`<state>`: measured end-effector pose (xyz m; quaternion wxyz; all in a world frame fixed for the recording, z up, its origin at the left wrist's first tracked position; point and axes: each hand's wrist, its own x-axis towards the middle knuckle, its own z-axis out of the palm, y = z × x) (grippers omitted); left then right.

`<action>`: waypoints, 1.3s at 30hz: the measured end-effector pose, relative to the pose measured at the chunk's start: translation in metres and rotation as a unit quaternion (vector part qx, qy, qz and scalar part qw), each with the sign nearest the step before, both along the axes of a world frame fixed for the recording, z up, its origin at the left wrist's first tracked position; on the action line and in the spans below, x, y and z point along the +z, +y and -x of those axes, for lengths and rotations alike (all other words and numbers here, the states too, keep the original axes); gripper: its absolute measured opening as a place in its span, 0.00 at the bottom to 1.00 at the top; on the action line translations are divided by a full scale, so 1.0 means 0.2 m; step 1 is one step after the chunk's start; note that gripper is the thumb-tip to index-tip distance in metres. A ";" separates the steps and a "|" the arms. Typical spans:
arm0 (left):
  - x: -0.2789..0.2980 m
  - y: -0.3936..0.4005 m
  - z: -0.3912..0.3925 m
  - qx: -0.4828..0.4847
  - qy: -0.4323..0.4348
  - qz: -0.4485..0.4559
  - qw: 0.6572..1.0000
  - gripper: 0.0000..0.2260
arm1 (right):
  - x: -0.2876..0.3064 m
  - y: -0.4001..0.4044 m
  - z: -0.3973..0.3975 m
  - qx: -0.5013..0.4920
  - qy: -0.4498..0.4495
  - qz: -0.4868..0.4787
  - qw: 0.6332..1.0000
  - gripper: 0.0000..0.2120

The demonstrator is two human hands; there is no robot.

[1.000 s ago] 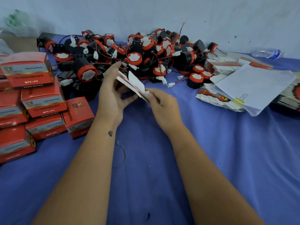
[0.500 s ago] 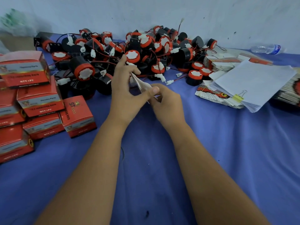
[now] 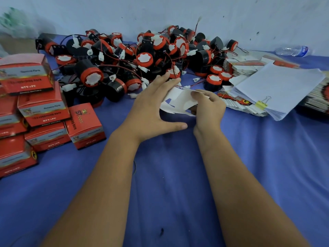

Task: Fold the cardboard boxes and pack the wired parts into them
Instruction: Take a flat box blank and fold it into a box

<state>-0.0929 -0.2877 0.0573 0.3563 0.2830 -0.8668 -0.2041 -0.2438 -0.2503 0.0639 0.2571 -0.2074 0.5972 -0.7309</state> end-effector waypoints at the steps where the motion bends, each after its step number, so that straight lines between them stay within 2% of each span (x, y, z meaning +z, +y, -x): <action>1: 0.01 0.00 0.00 -0.003 0.013 0.002 1.000 0.40 | 0.01 0.01 0.01 0.009 -0.022 0.009 1.000 0.06; 3: 0.02 0.01 0.01 -0.008 0.079 -0.019 0.997 0.30 | 0.02 0.01 0.02 0.070 -0.069 0.055 0.994 0.07; 5: 0.02 0.03 0.02 -0.001 0.158 -0.076 0.985 0.22 | 0.02 0.02 0.01 0.161 -0.114 0.129 0.972 0.09; 6: 0.02 0.03 0.02 0.008 0.197 -0.114 0.974 0.19 | 0.02 0.02 0.00 0.195 -0.107 0.147 0.964 0.12; 9: 0.02 0.02 0.02 0.034 0.278 -0.211 0.937 0.16 | 0.03 0.01 -0.04 0.248 -0.003 0.128 0.960 0.22; 12: 0.02 0.00 0.01 0.017 0.299 -0.268 0.916 0.12 | 0.01 0.01 -0.08 0.255 0.053 0.108 0.960 0.22; 15: 0.01 0.00 0.01 -0.016 0.306 -0.320 0.897 0.12 | 0.00 0.01 -0.10 0.231 0.046 0.099 0.967 0.15; 19: 0.01 0.00 0.05 -0.032 0.348 -0.315 0.882 0.13 | -0.01 0.01 -0.11 0.239 0.039 0.090 0.966 0.08; 21: 0.01 0.00 0.06 -0.024 0.378 -0.315 0.870 0.15 | -0.01 0.00 -0.11 0.239 0.052 0.089 0.965 0.08; 23: 0.01 -0.01 0.06 -0.027 0.411 -0.339 0.846 0.12 | -0.01 0.00 -0.12 0.234 0.059 0.083 0.967 0.10; 25: 0.02 -0.02 0.05 -0.060 0.456 -0.376 0.804 0.04 | -0.01 0.00 -0.12 0.228 0.063 0.072 0.969 0.12; 26: 0.03 -0.02 0.04 -0.075 0.474 -0.391 0.785 0.04 | -0.01 0.00 -0.12 0.226 0.067 0.068 0.970 0.12; 28: 0.03 -0.03 0.03 -0.086 0.489 -0.412 0.764 0.15 | -0.01 0.00 -0.12 0.228 0.073 0.062 0.969 0.13; 30: 0.04 -0.03 0.04 -0.073 0.481 -0.422 0.765 0.16 | -0.01 -0.01 -0.13 0.233 0.075 0.058 0.968 0.14; 33: 0.02 -0.02 0.07 -0.031 0.454 -0.407 0.792 0.07 | 0.00 0.00 -0.13 0.238 0.090 0.058 0.965 0.18; 36: 0.01 -0.02 0.07 -0.014 0.420 -0.379 0.824 0.12 | 0.01 0.01 -0.14 0.242 0.111 0.064 0.962 0.25; 39: 0.02 -0.02 0.06 -0.008 0.396 -0.354 0.847 0.19 | 0.01 0.01 -0.15 0.237 0.126 0.066 0.961 0.28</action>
